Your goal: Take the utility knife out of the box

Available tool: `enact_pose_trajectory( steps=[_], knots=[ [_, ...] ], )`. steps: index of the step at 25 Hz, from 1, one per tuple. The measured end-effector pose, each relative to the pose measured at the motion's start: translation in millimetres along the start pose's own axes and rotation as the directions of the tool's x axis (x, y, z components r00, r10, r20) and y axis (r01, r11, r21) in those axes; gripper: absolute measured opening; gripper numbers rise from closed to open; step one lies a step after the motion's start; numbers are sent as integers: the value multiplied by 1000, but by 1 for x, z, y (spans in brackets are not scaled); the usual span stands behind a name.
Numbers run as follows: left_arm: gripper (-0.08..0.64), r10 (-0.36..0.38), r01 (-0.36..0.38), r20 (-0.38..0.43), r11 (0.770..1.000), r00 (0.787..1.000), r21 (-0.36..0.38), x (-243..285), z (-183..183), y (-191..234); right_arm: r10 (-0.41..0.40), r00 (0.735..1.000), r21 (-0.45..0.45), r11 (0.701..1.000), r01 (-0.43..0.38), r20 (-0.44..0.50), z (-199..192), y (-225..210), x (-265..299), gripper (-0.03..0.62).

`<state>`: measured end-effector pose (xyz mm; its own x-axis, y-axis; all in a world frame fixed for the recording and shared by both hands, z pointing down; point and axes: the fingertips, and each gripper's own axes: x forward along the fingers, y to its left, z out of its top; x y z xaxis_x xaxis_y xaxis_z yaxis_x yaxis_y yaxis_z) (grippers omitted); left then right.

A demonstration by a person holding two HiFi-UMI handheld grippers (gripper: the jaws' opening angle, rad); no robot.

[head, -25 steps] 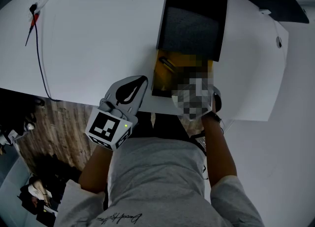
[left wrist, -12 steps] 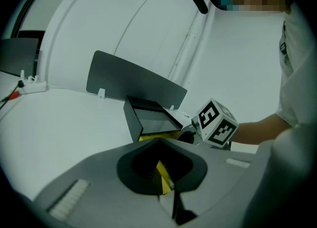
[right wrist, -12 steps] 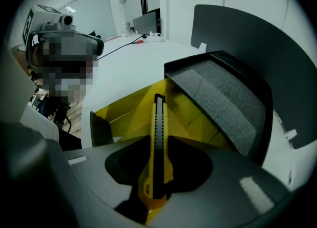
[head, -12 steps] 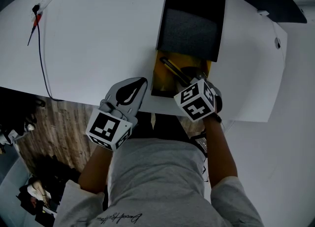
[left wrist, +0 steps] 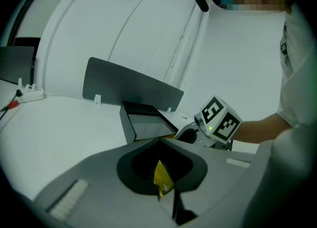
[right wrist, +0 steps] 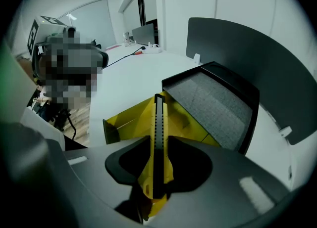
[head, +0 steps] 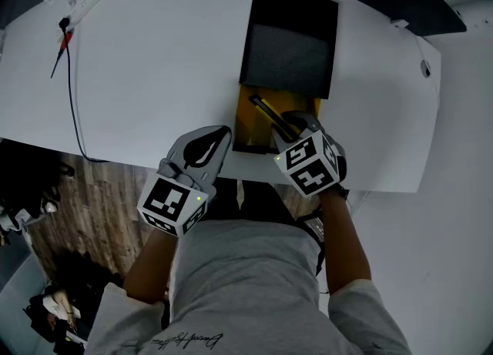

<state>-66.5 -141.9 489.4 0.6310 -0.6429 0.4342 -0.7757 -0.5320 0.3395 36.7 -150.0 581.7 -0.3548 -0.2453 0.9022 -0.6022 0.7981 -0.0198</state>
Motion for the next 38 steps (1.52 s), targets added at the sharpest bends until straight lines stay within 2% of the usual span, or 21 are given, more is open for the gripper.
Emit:
enact_pose_trajectory(
  steps=[10,17,24,38],
  knots=[
    [2,1,-3,35,999,999,43,-12,22,-21,-9,992,79,997,-1,127,12,3,-48,130],
    [2,-11,7,58,997,998,71,-15,35,-43,-28,980,83,997,11,199,16,10,-77,130],
    [2,-19,9,91,994,996,105,-20,53,-62,-44,956,112,994,12,290,23,17,-118,130],
    [2,-11,-11,138,988,990,156,-39,78,-84,-83,912,144,989,26,401,27,18,-168,130]
  ],
)
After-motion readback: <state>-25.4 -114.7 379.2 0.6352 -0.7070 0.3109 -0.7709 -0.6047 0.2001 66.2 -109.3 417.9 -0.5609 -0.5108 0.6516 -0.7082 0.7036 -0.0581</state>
